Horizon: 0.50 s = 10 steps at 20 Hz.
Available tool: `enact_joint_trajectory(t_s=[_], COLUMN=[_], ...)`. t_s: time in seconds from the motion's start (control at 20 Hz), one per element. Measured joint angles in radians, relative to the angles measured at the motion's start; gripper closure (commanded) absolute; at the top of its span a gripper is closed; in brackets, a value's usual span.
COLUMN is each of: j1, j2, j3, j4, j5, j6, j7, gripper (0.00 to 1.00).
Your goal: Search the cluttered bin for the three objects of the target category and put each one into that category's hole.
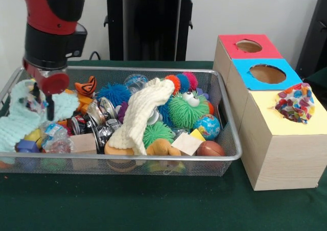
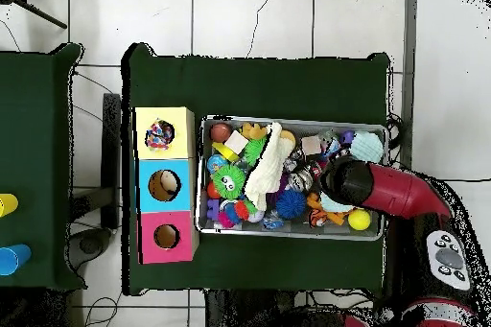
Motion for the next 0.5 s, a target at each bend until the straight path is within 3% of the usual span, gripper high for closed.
enact_joint_trajectory(t_s=[0.5], j1=[-0.024], j2=[0.035], j3=[-0.035], j4=[-0.110], j5=[-0.086], j6=[0.000], j7=[0.000], gripper=[0.00])
